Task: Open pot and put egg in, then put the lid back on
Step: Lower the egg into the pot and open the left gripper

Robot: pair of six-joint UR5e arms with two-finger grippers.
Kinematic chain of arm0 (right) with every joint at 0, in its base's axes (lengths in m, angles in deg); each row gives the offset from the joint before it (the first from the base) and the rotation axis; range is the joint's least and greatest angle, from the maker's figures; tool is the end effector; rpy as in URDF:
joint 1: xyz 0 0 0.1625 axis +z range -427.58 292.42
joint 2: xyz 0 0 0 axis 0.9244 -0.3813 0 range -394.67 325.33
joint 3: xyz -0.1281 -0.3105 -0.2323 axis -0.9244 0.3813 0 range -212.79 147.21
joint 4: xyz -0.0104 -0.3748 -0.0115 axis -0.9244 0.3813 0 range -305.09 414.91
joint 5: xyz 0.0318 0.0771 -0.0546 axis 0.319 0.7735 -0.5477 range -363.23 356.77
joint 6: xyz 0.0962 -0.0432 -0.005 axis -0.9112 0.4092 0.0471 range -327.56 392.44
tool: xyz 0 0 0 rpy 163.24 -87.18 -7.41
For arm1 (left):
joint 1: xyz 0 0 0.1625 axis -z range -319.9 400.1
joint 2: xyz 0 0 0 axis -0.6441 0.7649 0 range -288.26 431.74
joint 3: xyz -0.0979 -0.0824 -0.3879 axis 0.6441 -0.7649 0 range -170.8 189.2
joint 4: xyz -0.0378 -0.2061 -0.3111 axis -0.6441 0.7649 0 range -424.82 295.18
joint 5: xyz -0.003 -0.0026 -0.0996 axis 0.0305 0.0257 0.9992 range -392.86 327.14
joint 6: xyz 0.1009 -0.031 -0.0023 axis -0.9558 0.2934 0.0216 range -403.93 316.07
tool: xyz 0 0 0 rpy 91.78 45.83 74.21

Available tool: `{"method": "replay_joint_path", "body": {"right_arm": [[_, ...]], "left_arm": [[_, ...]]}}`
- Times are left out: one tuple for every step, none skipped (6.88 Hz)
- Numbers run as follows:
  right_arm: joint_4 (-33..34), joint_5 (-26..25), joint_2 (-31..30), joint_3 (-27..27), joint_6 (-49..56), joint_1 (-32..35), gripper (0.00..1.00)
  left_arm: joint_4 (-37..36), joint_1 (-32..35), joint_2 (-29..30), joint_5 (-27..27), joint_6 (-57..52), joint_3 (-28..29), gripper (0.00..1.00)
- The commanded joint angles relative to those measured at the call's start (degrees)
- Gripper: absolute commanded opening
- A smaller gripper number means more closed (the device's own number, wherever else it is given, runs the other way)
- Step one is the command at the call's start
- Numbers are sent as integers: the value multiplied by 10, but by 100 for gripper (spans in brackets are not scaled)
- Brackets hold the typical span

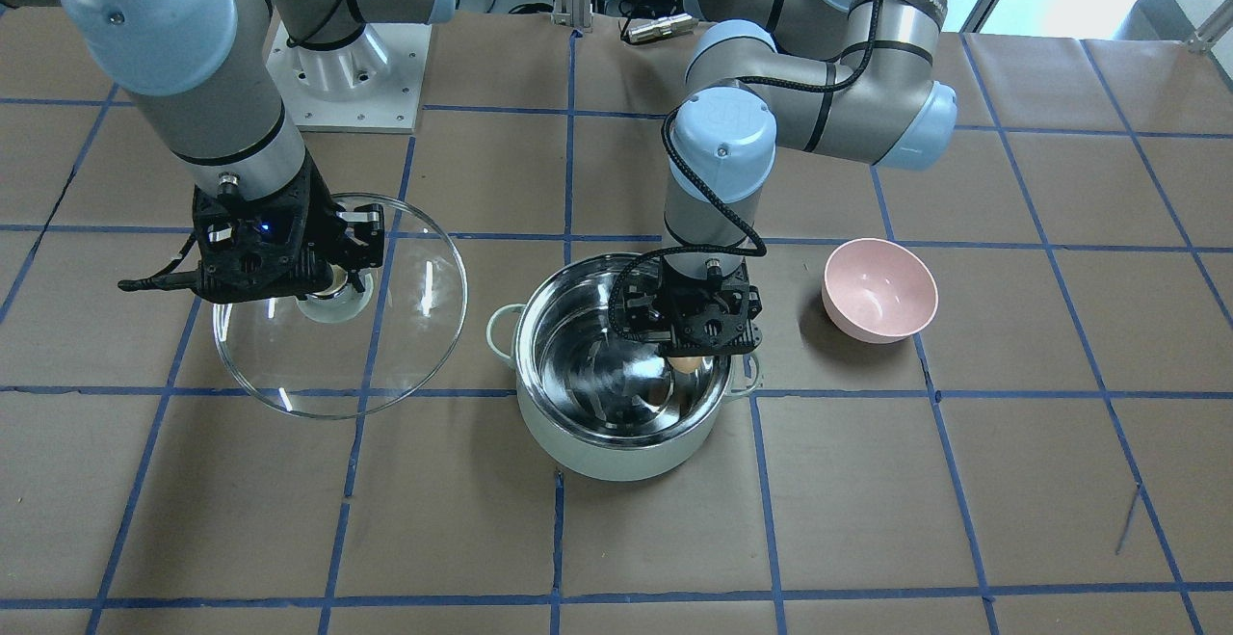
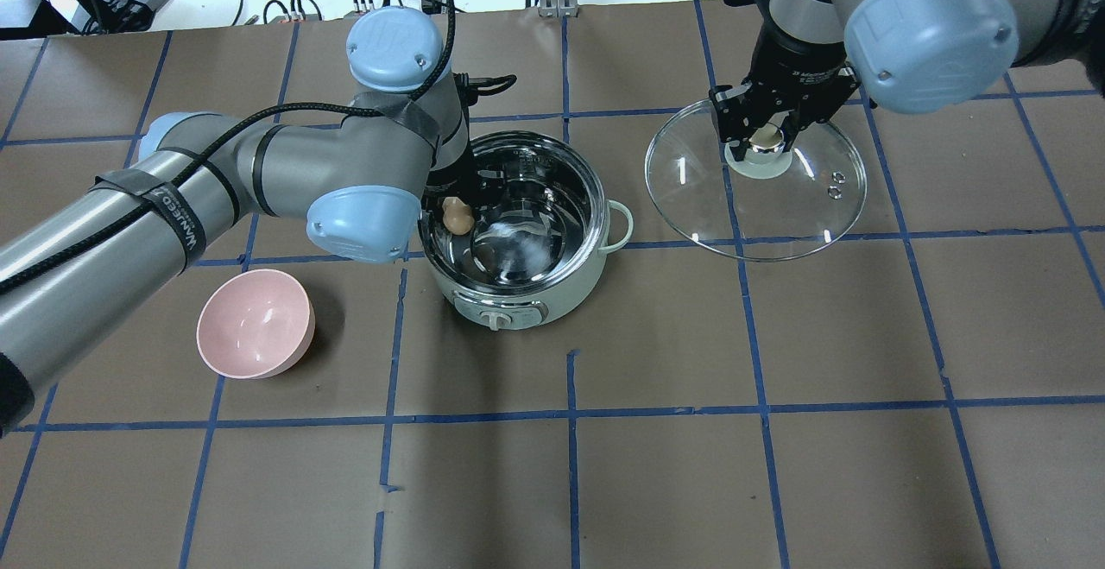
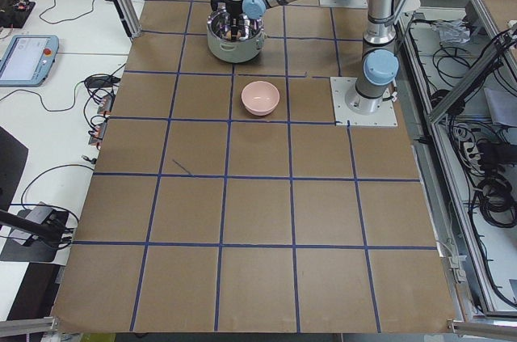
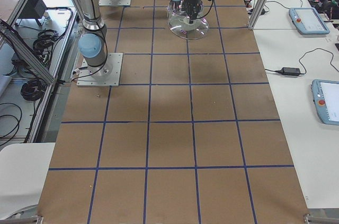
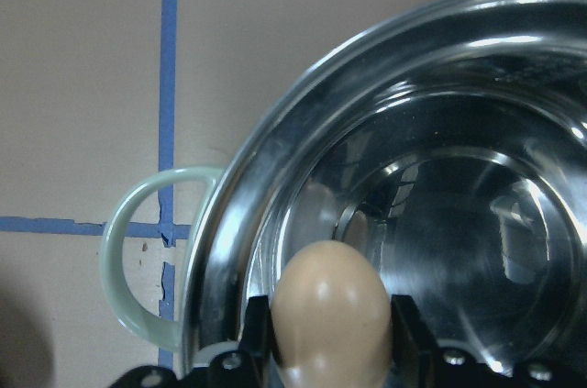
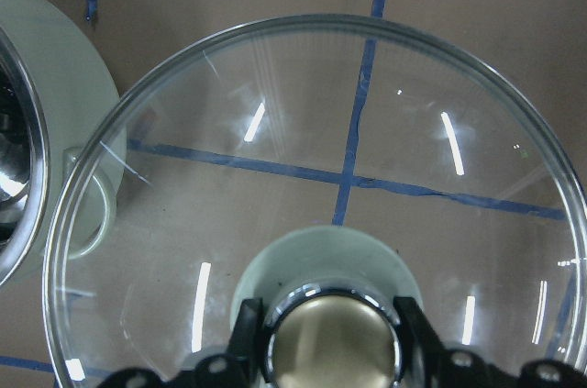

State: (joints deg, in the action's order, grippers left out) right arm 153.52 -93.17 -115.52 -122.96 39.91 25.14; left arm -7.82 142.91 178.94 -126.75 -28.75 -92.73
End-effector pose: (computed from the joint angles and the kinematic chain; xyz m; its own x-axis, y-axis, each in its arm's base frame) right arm 0.1575 -0.5024 0.4021 -0.9842 -0.1770 -0.0026 -0.1770 0.9841 0.0123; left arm -0.2413 -0.4923 0.2837 -0.9978 -0.0454 -0.0478 -0.0414 0.9957 -0.0828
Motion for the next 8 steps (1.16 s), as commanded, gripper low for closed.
{"method": "replay_joint_path", "body": {"right_arm": [[0, -1, 0, -2, 0, 2, 25], [0, -1, 0, -6, -1, 2, 25], [2, -1, -3, -6, -1, 2, 25], [3, -1, -4, -9, -1, 2, 26], [4, -1, -4, -10, -1, 2, 26], [4, -1, -4, -10, -1, 2, 26], [4, -1, -4, -10, -1, 3, 26], [4, -1, -4, -10, -1, 3, 26]], "left_arm": [[-1, 3, 7, -3, -3, -6, 92], [-2, 3, 6, -3, -7, -3, 99], [-3, 1, -7, -3, -11, 8, 100], [3, -2, -21, -3, -25, 28, 100], [27, -2, -36, -4, -30, 43, 100], [60, -5, -58, -4, -30, 47, 100], [104, -33, -83, -4, -39, 45, 100], [145, -80, -110, 1, -81, 41, 100]]}}
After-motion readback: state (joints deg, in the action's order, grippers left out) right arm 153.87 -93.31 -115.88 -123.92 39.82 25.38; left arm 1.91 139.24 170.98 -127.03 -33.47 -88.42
